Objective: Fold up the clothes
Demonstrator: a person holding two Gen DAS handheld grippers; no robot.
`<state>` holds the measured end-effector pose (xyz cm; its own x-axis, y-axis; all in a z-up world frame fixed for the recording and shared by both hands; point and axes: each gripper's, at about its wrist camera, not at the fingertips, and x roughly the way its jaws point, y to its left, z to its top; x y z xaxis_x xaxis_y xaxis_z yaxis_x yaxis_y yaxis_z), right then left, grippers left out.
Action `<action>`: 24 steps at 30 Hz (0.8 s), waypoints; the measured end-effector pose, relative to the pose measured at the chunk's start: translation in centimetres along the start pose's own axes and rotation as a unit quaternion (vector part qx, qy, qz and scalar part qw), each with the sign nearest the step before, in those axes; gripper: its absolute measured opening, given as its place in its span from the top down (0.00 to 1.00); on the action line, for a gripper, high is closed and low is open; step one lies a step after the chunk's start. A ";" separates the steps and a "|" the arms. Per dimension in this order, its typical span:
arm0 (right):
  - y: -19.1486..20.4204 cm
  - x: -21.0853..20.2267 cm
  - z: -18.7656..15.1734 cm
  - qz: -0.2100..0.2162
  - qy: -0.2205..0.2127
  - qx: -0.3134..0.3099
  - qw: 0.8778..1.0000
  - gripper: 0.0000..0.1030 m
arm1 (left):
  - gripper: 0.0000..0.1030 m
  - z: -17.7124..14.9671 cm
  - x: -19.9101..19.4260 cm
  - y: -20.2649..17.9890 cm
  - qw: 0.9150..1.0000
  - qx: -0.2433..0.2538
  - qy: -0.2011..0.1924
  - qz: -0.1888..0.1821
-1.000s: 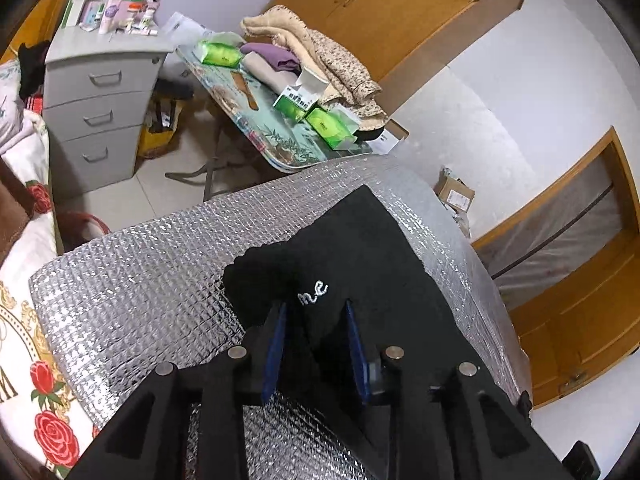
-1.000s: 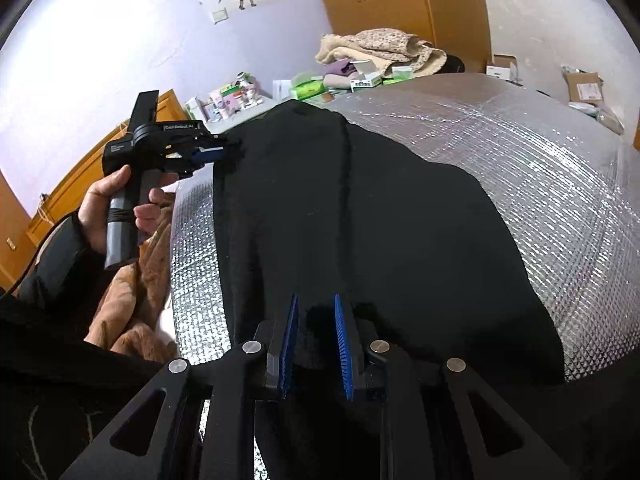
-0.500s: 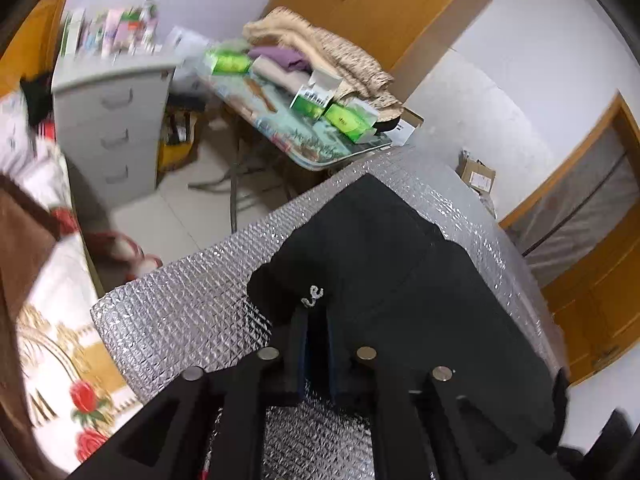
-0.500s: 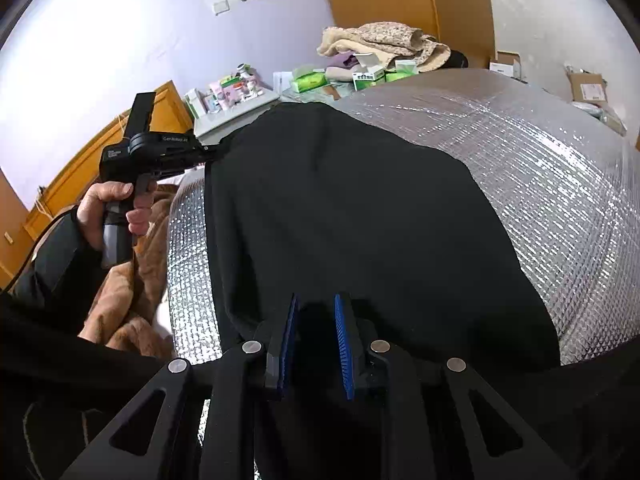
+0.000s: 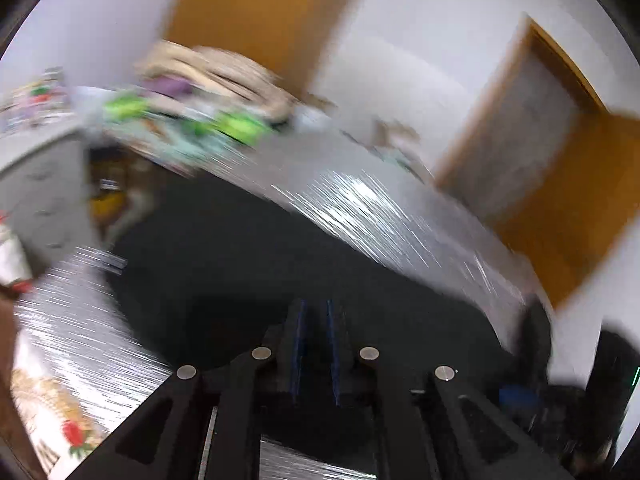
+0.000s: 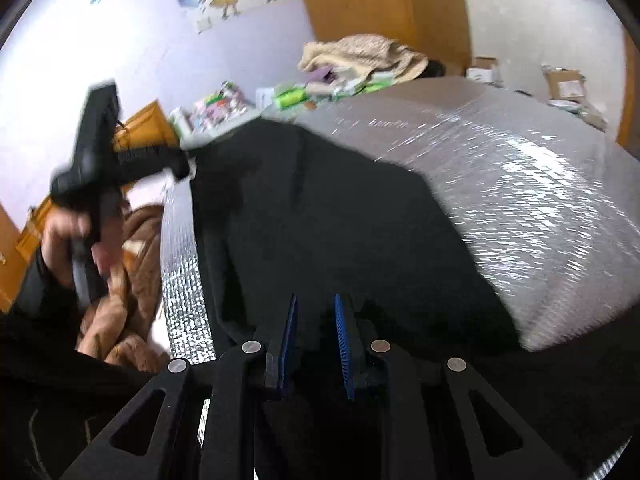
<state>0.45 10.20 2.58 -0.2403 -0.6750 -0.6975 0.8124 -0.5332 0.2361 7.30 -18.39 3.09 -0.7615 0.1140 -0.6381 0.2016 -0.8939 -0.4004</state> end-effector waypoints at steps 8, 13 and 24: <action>-3.8 -8.3 -5.8 -0.090 -0.011 0.074 0.993 0.77 | 0.89 -4.5 4.1 -7.4 0.990 0.120 0.063 -0.039; -5.9 -8.5 -9.7 -0.138 0.025 0.122 0.983 0.77 | 0.86 -5.4 4.6 -8.5 0.986 0.155 0.055 -0.025; -8.0 -6.3 -7.6 -0.183 0.004 0.118 0.976 0.79 | 0.86 -4.3 6.9 -11.3 0.980 0.187 0.055 0.034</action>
<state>-0.49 22.61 -0.01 -0.4863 -0.4145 -0.7693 0.5276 -0.8410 0.1196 2.42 -5.63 0.38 -0.6786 0.0770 -0.7305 -0.0057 -0.9950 -0.0995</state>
